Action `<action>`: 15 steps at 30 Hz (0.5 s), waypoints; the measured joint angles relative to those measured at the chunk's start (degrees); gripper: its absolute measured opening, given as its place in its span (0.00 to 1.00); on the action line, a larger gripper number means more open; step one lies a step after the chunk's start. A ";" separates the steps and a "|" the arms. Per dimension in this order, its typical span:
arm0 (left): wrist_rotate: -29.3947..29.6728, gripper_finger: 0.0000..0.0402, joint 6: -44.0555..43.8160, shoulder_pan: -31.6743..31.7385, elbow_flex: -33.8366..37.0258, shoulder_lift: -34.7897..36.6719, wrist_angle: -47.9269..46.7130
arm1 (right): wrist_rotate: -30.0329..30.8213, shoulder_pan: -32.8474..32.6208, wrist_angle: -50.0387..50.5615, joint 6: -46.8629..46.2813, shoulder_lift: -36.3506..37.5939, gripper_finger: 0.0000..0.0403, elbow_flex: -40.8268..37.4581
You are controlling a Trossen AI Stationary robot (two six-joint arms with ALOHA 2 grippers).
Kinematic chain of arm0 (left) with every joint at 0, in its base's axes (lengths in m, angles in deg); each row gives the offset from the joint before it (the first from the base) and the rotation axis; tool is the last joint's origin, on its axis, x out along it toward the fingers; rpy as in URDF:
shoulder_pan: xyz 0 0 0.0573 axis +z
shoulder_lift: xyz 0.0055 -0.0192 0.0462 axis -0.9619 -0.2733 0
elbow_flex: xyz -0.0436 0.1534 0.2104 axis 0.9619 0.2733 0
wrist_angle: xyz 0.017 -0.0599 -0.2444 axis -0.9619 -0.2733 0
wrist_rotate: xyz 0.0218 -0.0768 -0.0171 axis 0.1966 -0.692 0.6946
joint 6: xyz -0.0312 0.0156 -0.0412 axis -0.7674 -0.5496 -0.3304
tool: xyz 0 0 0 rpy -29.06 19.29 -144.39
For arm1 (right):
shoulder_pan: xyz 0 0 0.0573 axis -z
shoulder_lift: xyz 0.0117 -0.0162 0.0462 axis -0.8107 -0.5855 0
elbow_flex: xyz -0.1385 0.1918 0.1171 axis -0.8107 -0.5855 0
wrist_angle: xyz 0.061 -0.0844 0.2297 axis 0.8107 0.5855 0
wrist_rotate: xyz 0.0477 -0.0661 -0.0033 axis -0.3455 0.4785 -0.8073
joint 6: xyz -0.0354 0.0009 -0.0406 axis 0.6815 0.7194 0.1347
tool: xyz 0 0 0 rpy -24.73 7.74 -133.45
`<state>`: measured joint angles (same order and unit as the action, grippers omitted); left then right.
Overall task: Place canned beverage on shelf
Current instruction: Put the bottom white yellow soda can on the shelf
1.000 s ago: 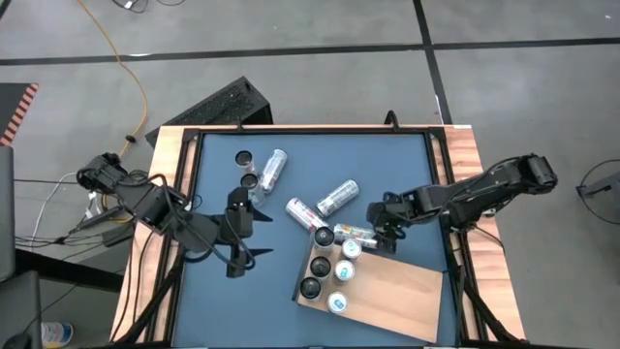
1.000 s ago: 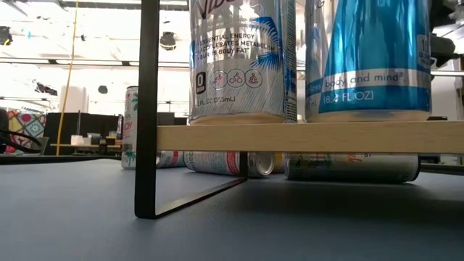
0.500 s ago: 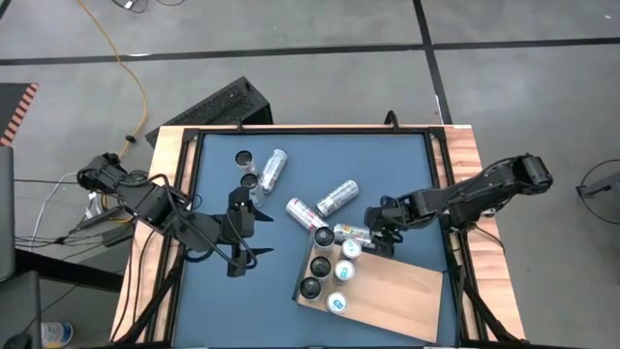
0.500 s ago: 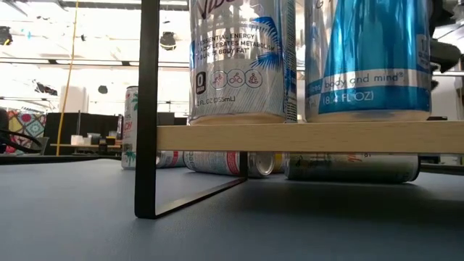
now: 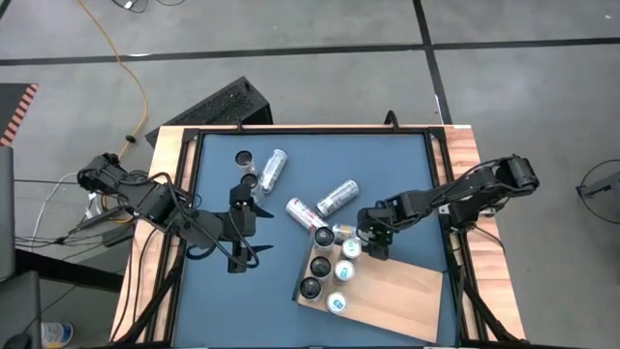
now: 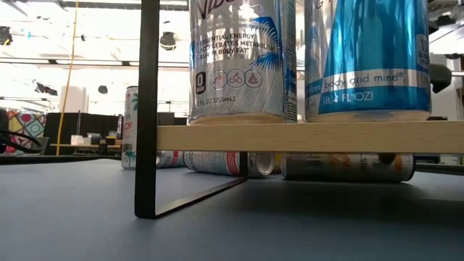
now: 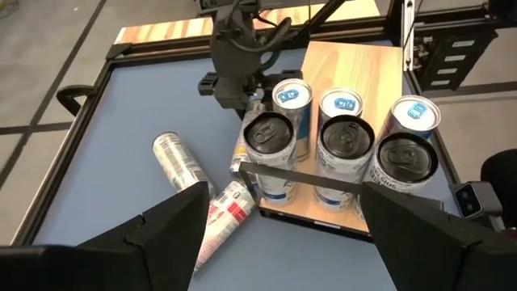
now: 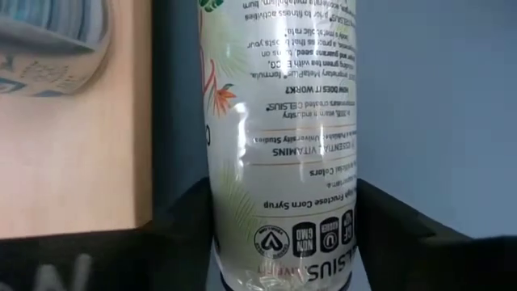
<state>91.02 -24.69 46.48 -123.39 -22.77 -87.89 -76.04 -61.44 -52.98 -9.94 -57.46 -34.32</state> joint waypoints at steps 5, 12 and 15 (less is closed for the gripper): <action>0.00 0.77 0.63 0.02 0.00 0.00 -0.12 | 3.02 2.29 5.33 -0.04 4.12 0.46 -0.40; 0.00 0.77 1.90 0.02 0.00 0.00 -0.21 | 7.76 3.73 25.17 -0.91 8.12 0.46 7.24; 0.00 0.77 1.95 0.02 0.00 0.00 -0.21 | 9.59 3.77 34.87 -1.06 8.38 0.46 13.57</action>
<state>91.02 -22.74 46.50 -123.39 -22.77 -88.09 -66.45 -57.67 -18.11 -11.00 -49.09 -20.75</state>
